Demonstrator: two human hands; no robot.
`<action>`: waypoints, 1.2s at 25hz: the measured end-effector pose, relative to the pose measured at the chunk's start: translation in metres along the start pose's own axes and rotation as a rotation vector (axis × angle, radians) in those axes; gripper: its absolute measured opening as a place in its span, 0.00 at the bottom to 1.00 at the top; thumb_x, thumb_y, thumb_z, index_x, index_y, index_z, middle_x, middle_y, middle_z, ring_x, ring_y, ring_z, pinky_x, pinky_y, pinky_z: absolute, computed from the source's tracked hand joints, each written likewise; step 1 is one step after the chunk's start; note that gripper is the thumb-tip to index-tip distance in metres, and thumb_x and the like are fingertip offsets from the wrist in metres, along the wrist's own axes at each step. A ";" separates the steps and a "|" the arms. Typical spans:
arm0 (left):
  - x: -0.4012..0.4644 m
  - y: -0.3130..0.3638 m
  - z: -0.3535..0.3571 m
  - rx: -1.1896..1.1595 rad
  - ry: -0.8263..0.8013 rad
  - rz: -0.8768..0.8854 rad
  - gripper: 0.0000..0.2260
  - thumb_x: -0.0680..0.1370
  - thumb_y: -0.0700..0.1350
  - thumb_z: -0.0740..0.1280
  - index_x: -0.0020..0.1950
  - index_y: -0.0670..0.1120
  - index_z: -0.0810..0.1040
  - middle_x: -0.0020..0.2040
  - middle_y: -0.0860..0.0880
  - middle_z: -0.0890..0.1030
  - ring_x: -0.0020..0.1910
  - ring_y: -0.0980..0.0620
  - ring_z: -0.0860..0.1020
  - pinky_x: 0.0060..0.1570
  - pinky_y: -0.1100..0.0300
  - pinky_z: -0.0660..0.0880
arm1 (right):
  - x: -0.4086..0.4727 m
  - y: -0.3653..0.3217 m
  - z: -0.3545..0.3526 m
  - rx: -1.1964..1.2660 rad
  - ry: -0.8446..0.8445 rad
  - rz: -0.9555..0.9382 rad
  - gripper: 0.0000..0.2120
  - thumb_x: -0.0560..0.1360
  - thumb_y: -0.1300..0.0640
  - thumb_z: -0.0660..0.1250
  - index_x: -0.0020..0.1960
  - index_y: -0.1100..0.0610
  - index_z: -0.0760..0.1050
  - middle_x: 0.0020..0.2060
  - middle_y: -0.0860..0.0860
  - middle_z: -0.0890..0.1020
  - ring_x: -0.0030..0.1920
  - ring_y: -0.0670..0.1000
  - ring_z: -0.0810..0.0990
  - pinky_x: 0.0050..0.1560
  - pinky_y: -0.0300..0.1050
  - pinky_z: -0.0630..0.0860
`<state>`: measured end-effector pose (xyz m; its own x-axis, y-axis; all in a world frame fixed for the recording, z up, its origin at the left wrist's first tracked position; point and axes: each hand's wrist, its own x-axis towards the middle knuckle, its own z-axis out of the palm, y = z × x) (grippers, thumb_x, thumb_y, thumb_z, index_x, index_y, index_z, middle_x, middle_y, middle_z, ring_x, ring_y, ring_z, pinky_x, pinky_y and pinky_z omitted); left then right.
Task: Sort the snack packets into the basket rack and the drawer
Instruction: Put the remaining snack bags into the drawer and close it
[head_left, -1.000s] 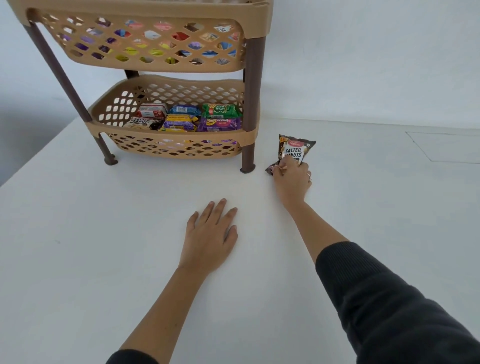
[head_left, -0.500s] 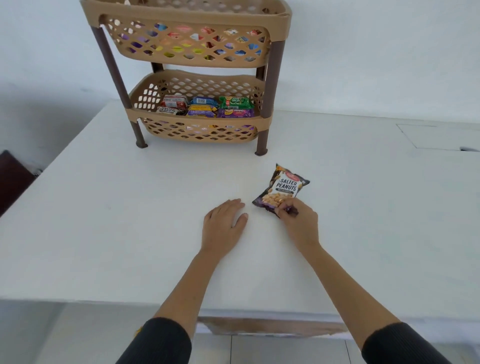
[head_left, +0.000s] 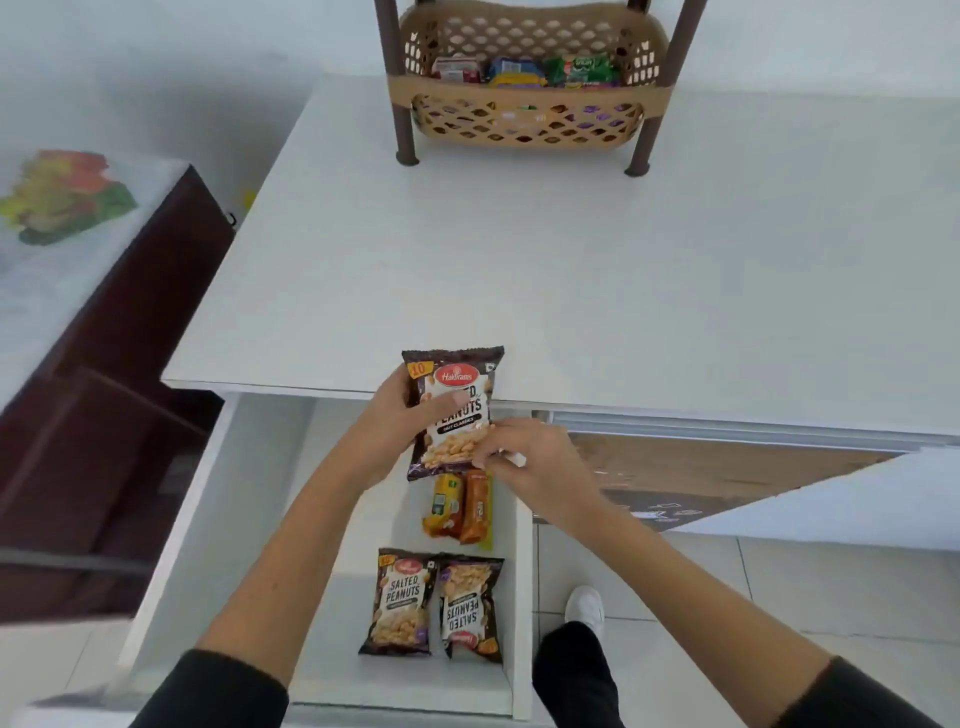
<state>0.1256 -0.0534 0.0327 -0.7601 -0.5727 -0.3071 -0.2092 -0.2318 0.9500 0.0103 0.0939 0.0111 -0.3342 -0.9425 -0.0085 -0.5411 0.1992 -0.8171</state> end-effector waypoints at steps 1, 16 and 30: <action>-0.015 -0.008 -0.022 0.018 0.017 -0.053 0.13 0.72 0.43 0.72 0.54 0.51 0.74 0.46 0.55 0.85 0.49 0.51 0.82 0.45 0.58 0.77 | -0.001 -0.007 0.019 0.028 -0.096 0.013 0.05 0.72 0.65 0.69 0.42 0.58 0.83 0.40 0.44 0.82 0.41 0.39 0.76 0.46 0.26 0.70; -0.063 -0.160 -0.132 0.253 0.053 -0.533 0.24 0.75 0.49 0.71 0.65 0.45 0.64 0.54 0.46 0.78 0.52 0.50 0.79 0.53 0.53 0.77 | 0.063 0.014 0.187 0.258 -0.430 0.582 0.11 0.72 0.66 0.71 0.53 0.66 0.79 0.53 0.62 0.81 0.49 0.55 0.82 0.50 0.46 0.81; -0.045 -0.205 -0.149 1.062 -0.188 -0.690 0.19 0.80 0.49 0.61 0.70 0.47 0.64 0.54 0.41 0.77 0.45 0.43 0.81 0.42 0.47 0.81 | 0.053 0.054 0.261 -0.217 -0.425 0.342 0.12 0.75 0.63 0.67 0.58 0.61 0.79 0.56 0.57 0.82 0.57 0.56 0.79 0.58 0.46 0.74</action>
<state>0.2943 -0.0977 -0.1567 -0.3552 -0.4455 -0.8218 -0.9131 0.3536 0.2030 0.1651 -0.0151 -0.1837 -0.2032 -0.8310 -0.5178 -0.6179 0.5190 -0.5906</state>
